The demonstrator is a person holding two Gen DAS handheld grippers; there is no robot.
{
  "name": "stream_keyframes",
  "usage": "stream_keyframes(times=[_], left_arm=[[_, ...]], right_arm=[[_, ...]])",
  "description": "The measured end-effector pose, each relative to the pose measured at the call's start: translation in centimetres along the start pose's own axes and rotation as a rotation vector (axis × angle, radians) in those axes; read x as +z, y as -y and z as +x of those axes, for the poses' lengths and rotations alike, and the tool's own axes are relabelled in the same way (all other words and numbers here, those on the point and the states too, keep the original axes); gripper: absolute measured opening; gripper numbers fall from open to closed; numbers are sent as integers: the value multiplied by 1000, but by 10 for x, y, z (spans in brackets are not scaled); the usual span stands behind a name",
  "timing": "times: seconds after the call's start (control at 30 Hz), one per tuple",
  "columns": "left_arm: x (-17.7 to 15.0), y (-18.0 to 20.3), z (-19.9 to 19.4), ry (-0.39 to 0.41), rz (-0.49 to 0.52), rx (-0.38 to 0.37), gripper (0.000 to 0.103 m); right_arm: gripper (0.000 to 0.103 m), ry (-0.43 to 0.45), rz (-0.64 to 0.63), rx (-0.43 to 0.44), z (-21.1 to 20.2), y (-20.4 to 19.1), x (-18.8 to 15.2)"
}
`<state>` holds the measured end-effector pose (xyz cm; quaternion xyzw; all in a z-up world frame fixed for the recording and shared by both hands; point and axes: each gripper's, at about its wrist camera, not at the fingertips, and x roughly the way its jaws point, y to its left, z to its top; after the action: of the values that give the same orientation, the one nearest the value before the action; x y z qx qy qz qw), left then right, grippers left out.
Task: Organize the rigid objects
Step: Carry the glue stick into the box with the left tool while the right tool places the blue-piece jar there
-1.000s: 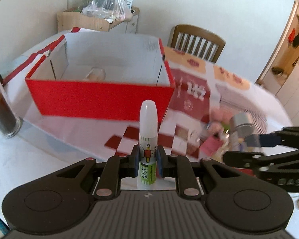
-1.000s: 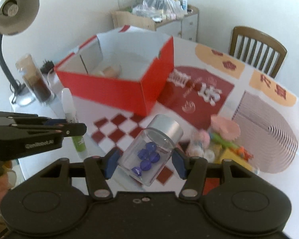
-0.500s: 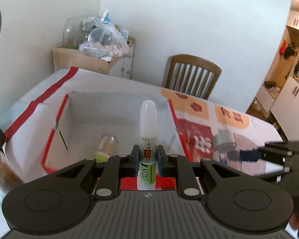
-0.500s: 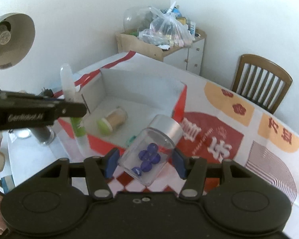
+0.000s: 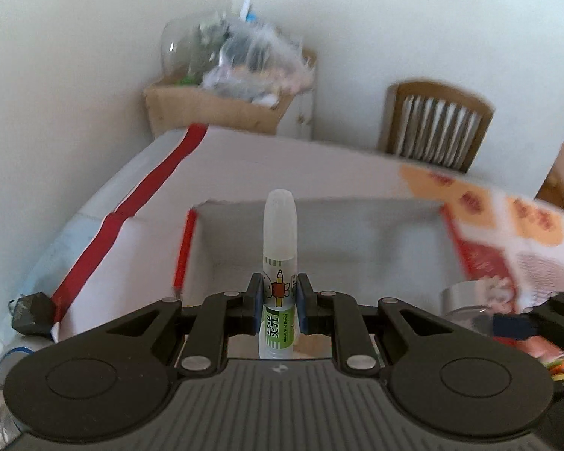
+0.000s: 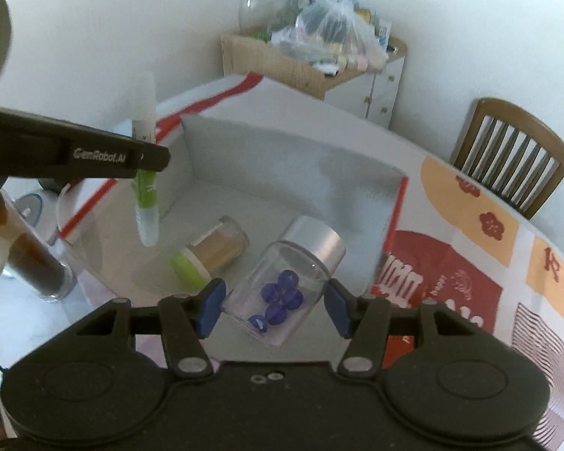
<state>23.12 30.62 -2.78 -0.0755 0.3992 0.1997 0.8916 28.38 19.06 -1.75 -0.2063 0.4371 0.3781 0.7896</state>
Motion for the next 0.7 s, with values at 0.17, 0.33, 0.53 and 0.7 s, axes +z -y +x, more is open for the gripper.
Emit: stream_keyframes(times=[0.17, 0.33, 0.53, 0.7], left_arm=[[-1, -3, 41, -107, 47, 32, 17], [-2, -8, 69, -161, 59, 44, 17], [-2, -10, 94, -211, 54, 24, 17], [-4, -10, 111, -250, 62, 10, 17]], right_arm=[[57, -63, -7, 14, 30, -6, 1], [57, -112, -20, 20, 51, -12, 2], [57, -156, -22, 20, 68, -20, 4], [57, -186, -7, 12, 80, -19, 4]])
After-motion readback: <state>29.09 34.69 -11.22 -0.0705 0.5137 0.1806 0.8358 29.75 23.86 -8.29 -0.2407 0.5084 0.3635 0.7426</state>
